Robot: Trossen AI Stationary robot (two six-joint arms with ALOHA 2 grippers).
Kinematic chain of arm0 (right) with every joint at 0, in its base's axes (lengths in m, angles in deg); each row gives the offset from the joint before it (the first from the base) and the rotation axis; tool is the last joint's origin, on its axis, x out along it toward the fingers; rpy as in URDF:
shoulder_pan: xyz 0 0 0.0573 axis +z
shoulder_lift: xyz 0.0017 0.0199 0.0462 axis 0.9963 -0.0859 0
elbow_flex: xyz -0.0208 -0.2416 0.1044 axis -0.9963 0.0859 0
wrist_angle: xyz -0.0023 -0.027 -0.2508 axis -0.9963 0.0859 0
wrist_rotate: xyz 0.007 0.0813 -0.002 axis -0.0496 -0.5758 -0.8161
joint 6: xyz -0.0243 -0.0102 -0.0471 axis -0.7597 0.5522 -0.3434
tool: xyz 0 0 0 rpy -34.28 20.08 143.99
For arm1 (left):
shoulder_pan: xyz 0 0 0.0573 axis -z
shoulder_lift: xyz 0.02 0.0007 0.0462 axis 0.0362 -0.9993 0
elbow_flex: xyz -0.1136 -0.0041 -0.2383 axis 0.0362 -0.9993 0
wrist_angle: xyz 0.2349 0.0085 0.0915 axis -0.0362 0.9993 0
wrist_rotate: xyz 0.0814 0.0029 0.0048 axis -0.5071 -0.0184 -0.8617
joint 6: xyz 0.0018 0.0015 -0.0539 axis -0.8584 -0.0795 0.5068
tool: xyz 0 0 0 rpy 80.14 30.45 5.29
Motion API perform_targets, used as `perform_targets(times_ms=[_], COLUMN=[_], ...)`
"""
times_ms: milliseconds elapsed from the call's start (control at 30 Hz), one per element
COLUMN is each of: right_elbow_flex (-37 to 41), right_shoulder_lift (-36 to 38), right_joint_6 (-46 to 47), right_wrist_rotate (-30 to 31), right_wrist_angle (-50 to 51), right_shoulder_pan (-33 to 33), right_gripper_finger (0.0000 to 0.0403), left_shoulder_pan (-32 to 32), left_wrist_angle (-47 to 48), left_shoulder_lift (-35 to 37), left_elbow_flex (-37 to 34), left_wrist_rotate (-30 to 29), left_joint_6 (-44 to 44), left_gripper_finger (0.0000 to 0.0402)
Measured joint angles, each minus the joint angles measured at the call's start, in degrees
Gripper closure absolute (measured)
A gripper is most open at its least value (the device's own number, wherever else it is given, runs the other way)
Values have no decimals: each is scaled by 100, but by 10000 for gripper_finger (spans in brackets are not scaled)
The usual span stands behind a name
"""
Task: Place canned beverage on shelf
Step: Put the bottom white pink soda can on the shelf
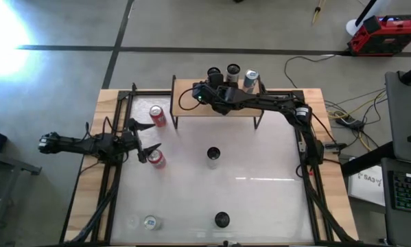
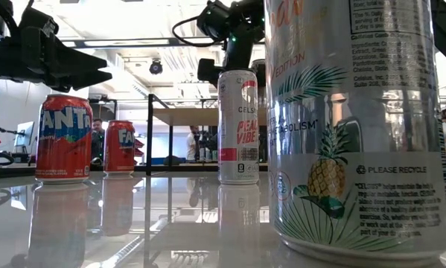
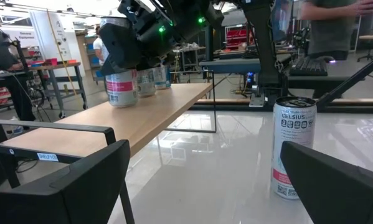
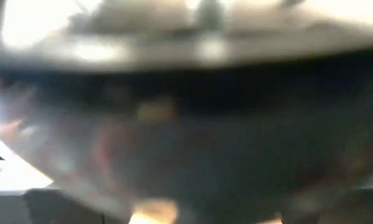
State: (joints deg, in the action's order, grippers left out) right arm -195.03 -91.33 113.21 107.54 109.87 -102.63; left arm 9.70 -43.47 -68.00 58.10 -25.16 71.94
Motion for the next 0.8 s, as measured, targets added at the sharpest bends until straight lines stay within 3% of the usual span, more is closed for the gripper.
perform_targets(times_ms=[800], right_elbow_flex=[-2], right_shoulder_lift=[2], right_joint_6=[-44], right_wrist_rotate=[-50], right_wrist_angle=[-341], right_shoulder_pan=[-88], right_gripper_finger=[113], left_shoulder_pan=[-1], left_wrist_angle=[0], left_shoulder_lift=[0], left_elbow_flex=[1], left_wrist_rotate=[1], left_joint_6=[0], left_gripper_finger=[2])
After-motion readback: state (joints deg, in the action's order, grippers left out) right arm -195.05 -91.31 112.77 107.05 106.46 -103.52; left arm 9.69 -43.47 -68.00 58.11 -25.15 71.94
